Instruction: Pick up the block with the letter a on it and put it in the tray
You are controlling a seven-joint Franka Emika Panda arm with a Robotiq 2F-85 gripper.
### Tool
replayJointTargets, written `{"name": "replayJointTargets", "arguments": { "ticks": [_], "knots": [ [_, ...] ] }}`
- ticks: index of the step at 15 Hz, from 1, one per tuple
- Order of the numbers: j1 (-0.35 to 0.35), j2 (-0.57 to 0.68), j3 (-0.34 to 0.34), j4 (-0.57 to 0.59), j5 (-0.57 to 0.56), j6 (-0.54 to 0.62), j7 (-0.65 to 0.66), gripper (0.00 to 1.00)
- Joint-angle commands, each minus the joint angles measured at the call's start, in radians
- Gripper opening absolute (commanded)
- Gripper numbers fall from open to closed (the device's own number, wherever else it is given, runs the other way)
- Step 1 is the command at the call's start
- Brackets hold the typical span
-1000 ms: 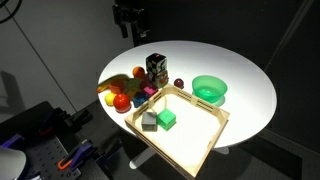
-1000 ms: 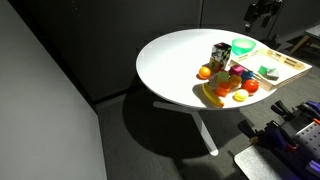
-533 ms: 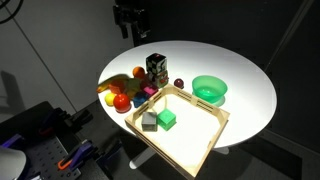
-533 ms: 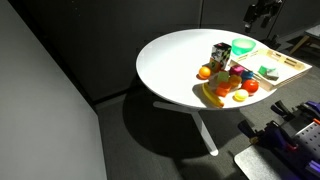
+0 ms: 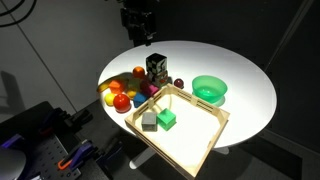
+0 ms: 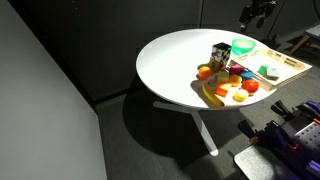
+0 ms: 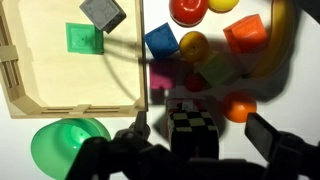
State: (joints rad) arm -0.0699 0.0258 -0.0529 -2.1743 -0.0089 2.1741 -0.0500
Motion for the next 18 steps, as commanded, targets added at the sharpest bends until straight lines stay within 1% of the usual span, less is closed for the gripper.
{"name": "replayJointTargets", "arguments": {
  "ticks": [1, 5, 9, 18],
  "knots": [
    [-0.006, 0.075, -0.014, 0.11, -0.009, -0.031, -0.002, 1.0],
    [-0.011, 0.126, -0.022, 0.179, -0.015, -0.027, -0.002, 1.0],
    [-0.006, 0.174, -0.021, 0.221, -0.018, -0.017, 0.005, 1.0],
    [0.0, 0.297, -0.017, 0.306, -0.025, -0.034, 0.002, 1.0]
  ]
}}
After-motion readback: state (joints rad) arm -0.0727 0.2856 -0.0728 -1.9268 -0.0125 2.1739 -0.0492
